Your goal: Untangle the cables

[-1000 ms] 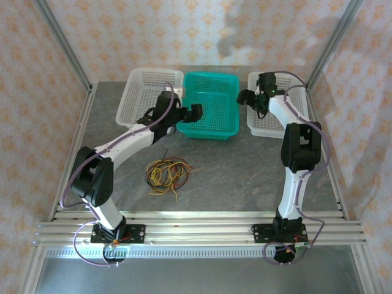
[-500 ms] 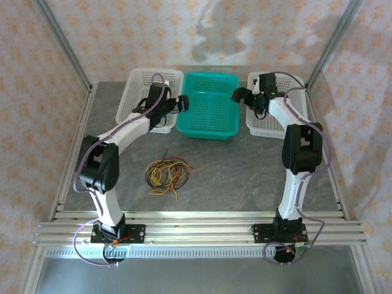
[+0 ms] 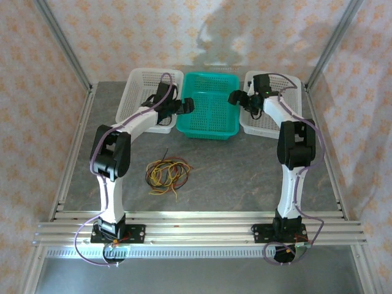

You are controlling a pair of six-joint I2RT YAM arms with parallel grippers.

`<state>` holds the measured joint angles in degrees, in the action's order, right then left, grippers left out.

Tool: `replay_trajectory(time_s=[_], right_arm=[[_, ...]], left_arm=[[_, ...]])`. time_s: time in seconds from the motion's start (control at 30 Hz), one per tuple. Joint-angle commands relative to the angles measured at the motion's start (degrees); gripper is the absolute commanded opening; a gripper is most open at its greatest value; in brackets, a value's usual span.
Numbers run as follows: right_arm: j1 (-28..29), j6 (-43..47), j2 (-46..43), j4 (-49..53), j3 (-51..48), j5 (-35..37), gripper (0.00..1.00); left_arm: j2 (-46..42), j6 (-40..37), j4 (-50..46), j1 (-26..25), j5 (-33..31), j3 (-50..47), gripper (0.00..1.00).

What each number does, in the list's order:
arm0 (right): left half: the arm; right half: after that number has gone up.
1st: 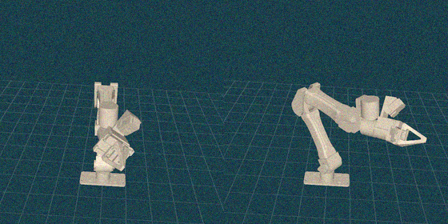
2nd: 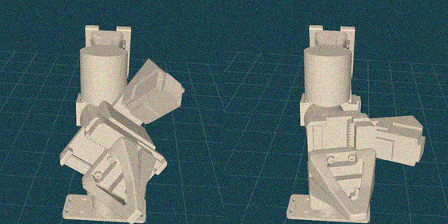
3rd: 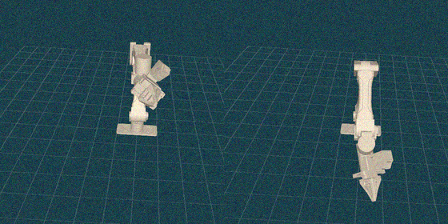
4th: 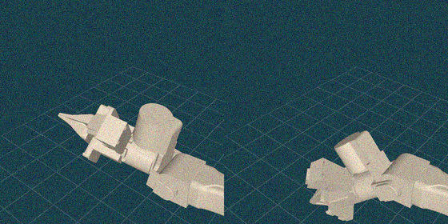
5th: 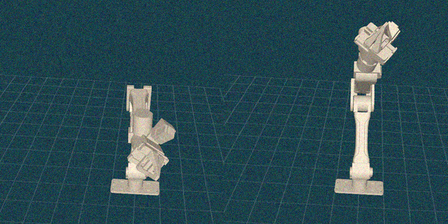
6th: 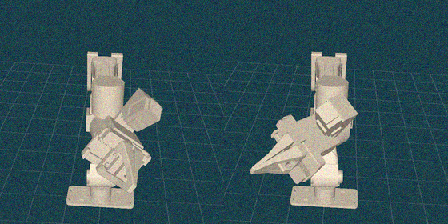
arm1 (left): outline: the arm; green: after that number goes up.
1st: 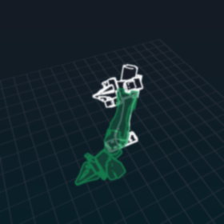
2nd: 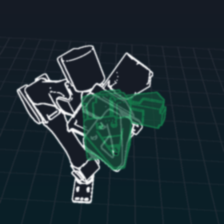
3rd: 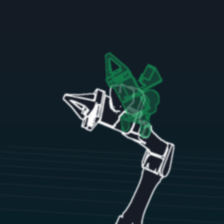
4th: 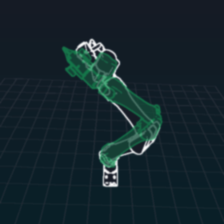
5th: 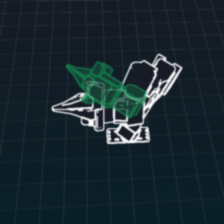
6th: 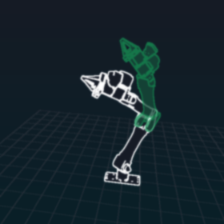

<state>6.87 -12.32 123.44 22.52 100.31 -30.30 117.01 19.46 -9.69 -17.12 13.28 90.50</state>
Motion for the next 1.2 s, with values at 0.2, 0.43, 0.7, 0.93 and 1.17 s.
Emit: replay_trajectory(time_s=[0.2, 0.43, 0.7, 0.93, 1.17], right_arm=[[1.30, 2.05, 1.01, 1.40, 2.68, -2.45, 0.77], [1.48, 2.69, 2.60, 2.41, 5.57, -2.26, 0.70], [1.56, 5.02, 6.88, 5.79, 13.27, 0.40, 0.65], [1.53, 5.80, 11.85, 8.84, 21.39, 0.47, 0.63], [1.52, 5.29, 11.90, 10.63, 25.31, 5.60, 0.80]], left_arm=[[1.20, -0.35, -1.11, 0.16, 4.76, 2.06, 0.93], [1.03, 0.83, 0.07, 0.17, 6.92, 1.19, 0.84], [-0.11, 3.17, 2.58, 0.04, 9.75, -0.38, 0.80], [0.06, 3.87, 3.15, 0.08, 9.71, -0.08, 0.80], [-1.39, 3.26, 1.31, 0.13, 4.67, 1.26, 0.93]])
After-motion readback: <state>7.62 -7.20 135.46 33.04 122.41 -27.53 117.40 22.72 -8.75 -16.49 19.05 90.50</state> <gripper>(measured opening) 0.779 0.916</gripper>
